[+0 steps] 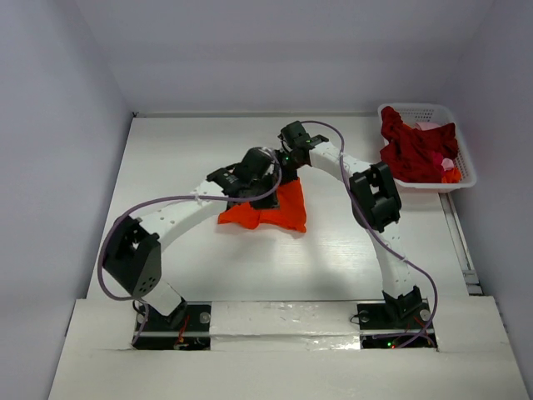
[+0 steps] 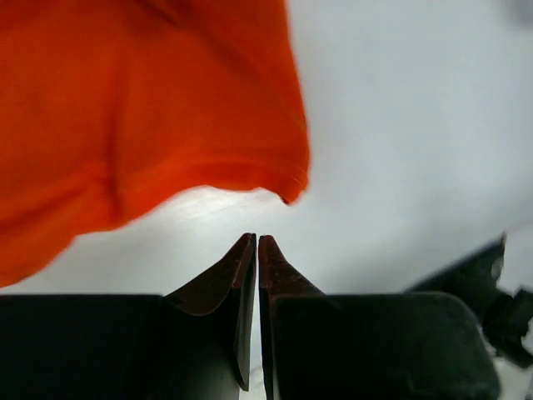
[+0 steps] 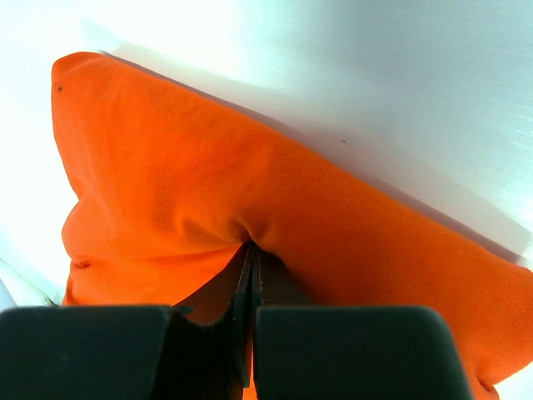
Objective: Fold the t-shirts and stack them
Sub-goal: Smooth out wrinkles on the folded tshirt
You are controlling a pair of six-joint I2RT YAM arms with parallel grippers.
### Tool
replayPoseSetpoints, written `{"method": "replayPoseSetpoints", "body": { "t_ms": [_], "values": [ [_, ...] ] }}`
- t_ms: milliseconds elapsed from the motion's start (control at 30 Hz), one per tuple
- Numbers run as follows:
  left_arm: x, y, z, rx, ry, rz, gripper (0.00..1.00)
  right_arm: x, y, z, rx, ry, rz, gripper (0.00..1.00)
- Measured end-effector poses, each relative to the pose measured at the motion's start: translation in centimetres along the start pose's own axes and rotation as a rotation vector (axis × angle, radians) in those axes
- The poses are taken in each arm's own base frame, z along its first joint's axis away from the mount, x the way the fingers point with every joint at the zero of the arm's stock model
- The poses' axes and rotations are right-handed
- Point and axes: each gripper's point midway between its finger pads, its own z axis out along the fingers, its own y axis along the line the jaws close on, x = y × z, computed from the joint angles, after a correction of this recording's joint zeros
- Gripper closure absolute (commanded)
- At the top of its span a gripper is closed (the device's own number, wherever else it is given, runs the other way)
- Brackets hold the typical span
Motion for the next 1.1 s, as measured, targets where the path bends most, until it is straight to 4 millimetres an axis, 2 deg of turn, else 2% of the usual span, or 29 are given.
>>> {"method": "replayPoseSetpoints", "body": {
  "t_ms": [67,133,167,200,233,267,400,600,833,1100],
  "values": [
    [-1.6,2.1,-0.4,-0.054,-0.068,-0.059,0.97,0.0,0.0,0.0,0.0,0.0,0.0,1.0],
    [-2.3,5.2,-0.3,-0.128,-0.103,-0.123,0.97,0.0,0.0,0.0,0.0,0.0,0.0,1.0],
    [-2.2,7.0,0.0,-0.17,-0.107,-0.154,0.97,0.0,0.0,0.0,0.0,0.0,0.0,1.0],
    [-2.1,7.7,0.1,-0.189,-0.106,-0.166,0.97,0.0,0.0,0.0,0.0,0.0,0.0,1.0],
    [-1.7,10.3,0.4,-0.256,-0.107,-0.208,0.97,0.0,0.0,0.0,0.0,0.0,0.0,1.0],
    [-1.4,11.6,0.5,-0.289,-0.106,-0.229,0.97,0.0,0.0,0.0,0.0,0.0,0.0,1.0],
    [-0.9,14.8,0.6,-0.362,-0.11,-0.289,0.97,0.0,0.0,0.0,0.0,0.0,0.0,1.0],
    [-1.1,16.6,1.7,-0.387,-0.117,-0.32,0.97,0.0,0.0,0.0,0.0,-0.001,-0.001,1.0],
    [1.6,17.8,3.6,-0.382,-0.064,-0.336,0.97,0.0,0.0,0.0,0.0,0.0,0.0,1.0],
    [2.2,17.0,3.9,-0.302,-0.079,-0.35,0.97,0.0,0.0,0.0,0.0,-0.001,-0.001,1.0]
  ]
}}
